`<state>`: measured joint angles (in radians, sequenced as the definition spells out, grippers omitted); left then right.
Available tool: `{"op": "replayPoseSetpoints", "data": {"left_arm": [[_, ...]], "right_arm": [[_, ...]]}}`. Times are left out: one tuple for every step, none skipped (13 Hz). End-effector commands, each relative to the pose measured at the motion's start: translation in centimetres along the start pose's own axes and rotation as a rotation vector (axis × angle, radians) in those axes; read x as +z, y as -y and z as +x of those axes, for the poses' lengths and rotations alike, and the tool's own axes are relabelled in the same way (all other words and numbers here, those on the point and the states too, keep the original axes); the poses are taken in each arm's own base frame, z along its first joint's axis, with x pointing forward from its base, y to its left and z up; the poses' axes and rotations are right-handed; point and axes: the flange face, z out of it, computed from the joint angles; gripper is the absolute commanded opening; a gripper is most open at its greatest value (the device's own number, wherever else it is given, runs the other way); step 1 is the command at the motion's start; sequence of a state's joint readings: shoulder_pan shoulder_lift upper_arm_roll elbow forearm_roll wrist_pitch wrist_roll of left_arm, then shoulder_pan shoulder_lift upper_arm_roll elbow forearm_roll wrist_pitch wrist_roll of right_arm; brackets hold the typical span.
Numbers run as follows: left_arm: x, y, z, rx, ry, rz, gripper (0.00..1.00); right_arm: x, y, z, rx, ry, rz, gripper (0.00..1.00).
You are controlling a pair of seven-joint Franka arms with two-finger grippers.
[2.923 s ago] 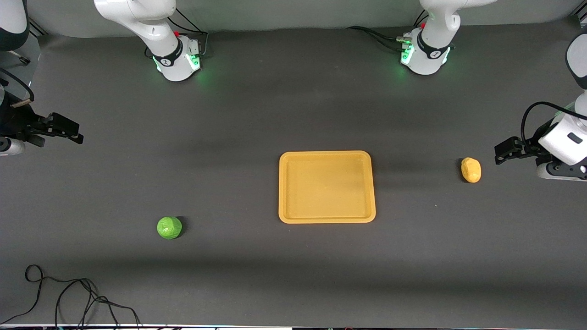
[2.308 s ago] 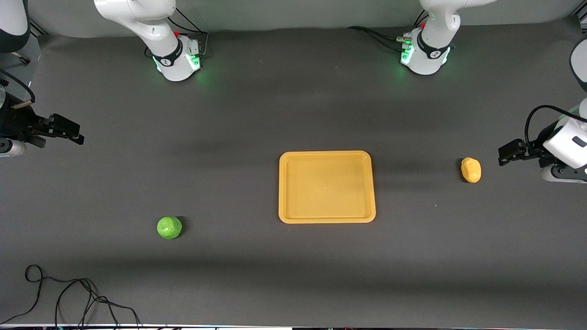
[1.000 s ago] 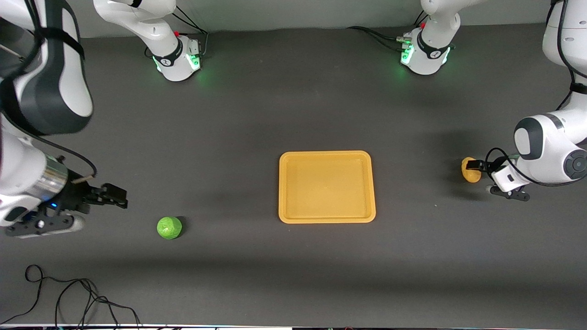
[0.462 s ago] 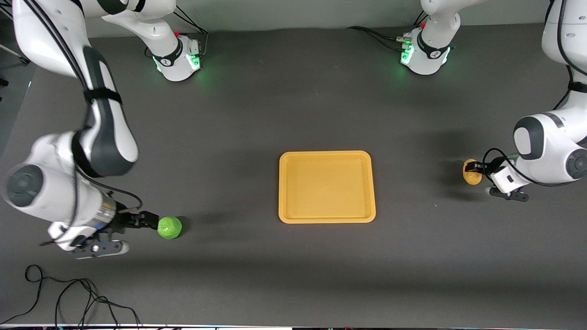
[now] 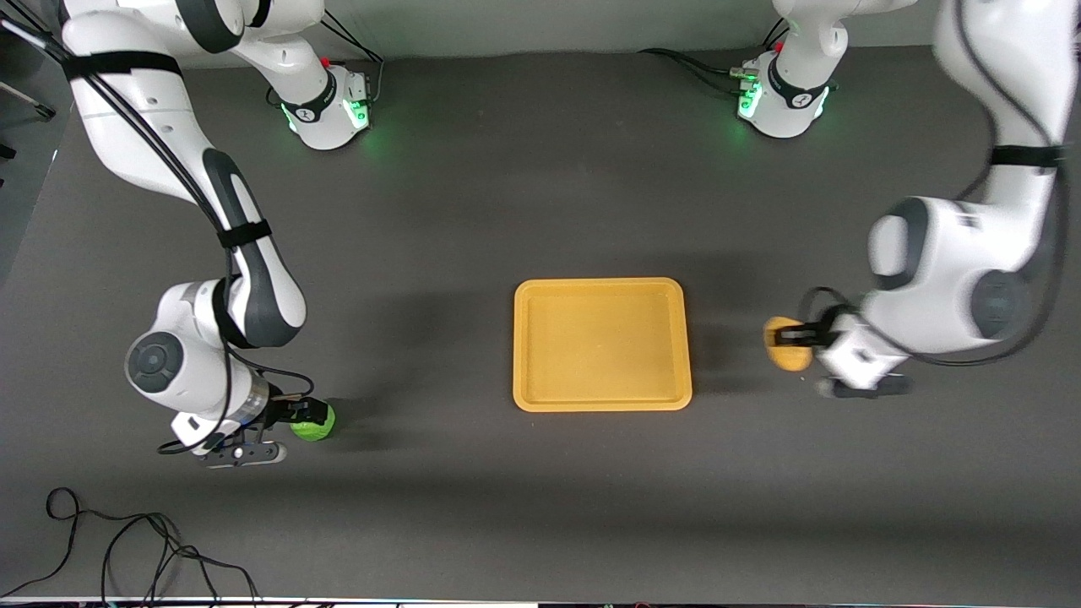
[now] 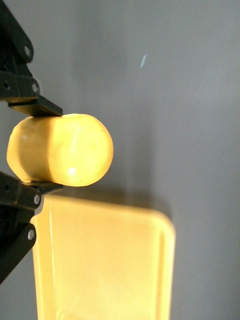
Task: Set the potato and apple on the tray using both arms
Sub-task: 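Carry the potato with the left gripper onto the yellow tray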
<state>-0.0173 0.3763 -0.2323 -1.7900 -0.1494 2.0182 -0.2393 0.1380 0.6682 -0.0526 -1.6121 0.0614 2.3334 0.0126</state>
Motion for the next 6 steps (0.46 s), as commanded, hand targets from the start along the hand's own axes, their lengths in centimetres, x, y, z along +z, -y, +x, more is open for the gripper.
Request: {"op": "replayPoseSetpoints", "data": {"left_arm": [[4.1, -6.1, -0.4, -0.007, -0.014, 0.004, 0.17], [5.7, -8.2, -0.8, 0.014, -0.035, 0.0, 0.17], [7.0, -10.0, -1.4, 0.024, -0.038, 0.0, 0.16], [8.8, -11.5, -2.1, 0.027, -0.023, 0.015, 0.15], [10.4, -12.5, -2.4, 0.022, -0.025, 0.044, 0.15], [11.7, -12.5, -2.2, 0.007, -0.031, 0.073, 0.15]], "right_arm": [[1.9, 0.1, -0.2, 0.043, 0.009, 0.037, 1.0], [2.4, 0.1, -0.2, 0.044, 0.007, 0.036, 1.0], [2.8, -0.1, -0.1, 0.041, -0.01, 0.032, 1.0], [3.5, -0.2, -0.1, 0.043, -0.016, 0.03, 1.0], [3.7, -0.2, -0.1, 0.043, -0.018, 0.029, 1.0], [3.9, -0.2, -0.2, 0.043, -0.015, 0.029, 1.0]]}}
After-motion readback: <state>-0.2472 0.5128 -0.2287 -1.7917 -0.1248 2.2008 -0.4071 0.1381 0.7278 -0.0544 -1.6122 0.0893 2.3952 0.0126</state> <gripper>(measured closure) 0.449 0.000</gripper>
